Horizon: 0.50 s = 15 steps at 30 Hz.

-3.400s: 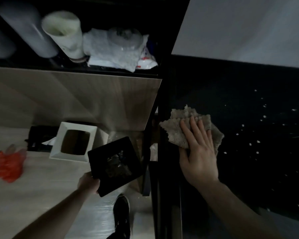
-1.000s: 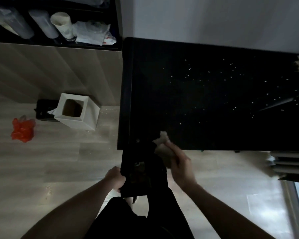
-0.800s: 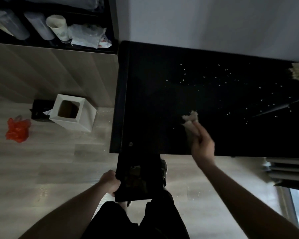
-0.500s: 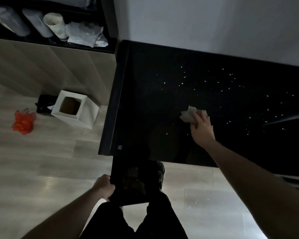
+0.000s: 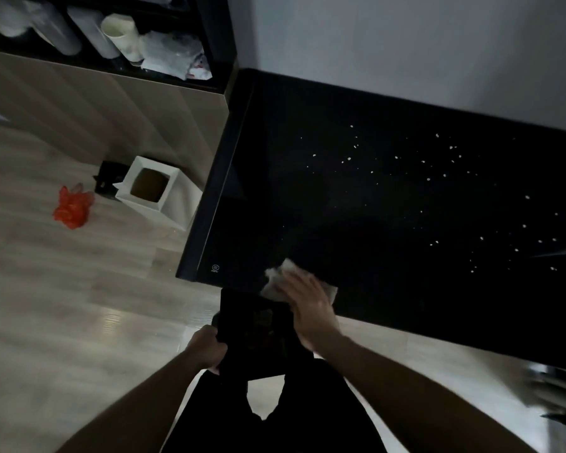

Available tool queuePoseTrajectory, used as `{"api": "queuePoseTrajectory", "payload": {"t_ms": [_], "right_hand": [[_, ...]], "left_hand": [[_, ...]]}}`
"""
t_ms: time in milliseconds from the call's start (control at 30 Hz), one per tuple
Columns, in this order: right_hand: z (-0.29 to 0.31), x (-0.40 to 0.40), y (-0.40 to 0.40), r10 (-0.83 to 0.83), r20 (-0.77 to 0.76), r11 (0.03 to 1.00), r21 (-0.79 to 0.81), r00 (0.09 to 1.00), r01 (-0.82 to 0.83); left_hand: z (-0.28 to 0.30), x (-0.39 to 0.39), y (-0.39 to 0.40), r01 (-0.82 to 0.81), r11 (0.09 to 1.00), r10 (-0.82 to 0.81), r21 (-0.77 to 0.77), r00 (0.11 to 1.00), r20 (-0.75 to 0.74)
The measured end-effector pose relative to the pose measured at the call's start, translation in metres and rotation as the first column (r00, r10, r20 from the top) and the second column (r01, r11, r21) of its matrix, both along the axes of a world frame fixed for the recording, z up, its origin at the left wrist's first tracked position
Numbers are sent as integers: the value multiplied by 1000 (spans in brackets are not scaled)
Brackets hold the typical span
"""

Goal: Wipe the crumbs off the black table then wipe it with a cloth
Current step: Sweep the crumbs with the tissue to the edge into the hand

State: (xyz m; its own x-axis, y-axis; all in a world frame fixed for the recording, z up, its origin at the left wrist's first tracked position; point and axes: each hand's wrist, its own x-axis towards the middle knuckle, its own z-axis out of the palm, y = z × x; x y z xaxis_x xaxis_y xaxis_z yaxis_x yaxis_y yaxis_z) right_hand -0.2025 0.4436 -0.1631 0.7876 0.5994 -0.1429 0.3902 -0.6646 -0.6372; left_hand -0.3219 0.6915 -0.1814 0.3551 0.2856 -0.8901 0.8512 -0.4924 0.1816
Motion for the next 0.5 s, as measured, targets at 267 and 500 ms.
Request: {"api": "queuePoseTrajectory", "payload": {"t_ms": [267,500], "right_hand": [[40,-32,-2,-190,-340,953,162,921,257],[55,125,-28,-403,-129,891,171,906,421]], "left_hand": [[-2,3,-11,-29,999,29,-30,1000,-2],[-1,1,-12,-5,1000,5,-14,1000,17]]}}
